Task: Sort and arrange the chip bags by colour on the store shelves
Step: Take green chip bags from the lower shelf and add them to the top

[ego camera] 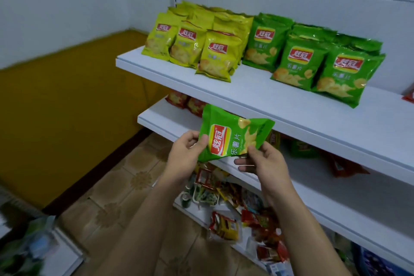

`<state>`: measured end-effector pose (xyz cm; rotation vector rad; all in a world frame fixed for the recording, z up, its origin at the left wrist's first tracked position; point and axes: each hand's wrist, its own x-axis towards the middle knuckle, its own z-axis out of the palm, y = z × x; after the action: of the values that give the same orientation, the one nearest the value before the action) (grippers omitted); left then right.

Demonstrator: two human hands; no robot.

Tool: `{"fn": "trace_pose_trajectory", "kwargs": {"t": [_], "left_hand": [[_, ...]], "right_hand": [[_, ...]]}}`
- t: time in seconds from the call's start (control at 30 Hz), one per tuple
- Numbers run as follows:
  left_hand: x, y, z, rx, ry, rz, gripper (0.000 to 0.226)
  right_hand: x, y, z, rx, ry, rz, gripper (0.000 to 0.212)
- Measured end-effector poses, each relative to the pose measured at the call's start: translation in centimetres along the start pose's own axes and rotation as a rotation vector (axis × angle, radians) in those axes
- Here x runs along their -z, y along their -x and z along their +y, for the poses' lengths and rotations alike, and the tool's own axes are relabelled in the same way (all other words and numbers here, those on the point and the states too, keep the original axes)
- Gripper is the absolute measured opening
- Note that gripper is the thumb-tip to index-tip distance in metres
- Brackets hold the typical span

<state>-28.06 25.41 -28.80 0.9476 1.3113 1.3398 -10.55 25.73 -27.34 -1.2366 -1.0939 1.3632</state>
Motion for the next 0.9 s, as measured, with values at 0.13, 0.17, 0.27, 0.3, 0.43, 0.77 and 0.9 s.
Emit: {"fn": "trace_pose_trajectory", "kwargs": {"t": [0.13,0.17,0.27,0.3,0.43,0.77,0.9], "left_hand": [[1.5,-1.3,1.0,-0.022,-0.057,0.069,0.010],[1.7,-1.7,1.4,-0.039,-0.106,0.087,0.012],[2.2,-3.1,2.6,-0.089,-0.253,0.125,0.013],[2.4,-3.5,3.0,-0.112,-0.293,0.132,0.012],[2.3,-4.3,4.7,-0.238,-0.469,0.132,0.016],[1.6,-5.9,6.1,-0.363,-0.470,0.059,0.009],[1.7,-7.4,6.0,-0.264,-0.298,0.001,0.016]], "right_hand": [[0.0,0.0,-0.2,0.057,0.114,-0.068,0.013],[-0.1,0.0,-0.2,0.068,0.152,-0.079,0.013],[-0.1,0.6,-0.6,0.103,0.237,-0.145,0.016],[0.0,0.8,-0.8,0.103,0.263,-0.190,0.017],[0.9,0.8,-1.9,0.096,0.427,-0.291,0.008],[-1.4,1.2,-1.2,-0.060,0.258,-0.127,0.021],[-2.1,1.7,-1.0,-0.016,0.317,-0.101,0.023]]}}
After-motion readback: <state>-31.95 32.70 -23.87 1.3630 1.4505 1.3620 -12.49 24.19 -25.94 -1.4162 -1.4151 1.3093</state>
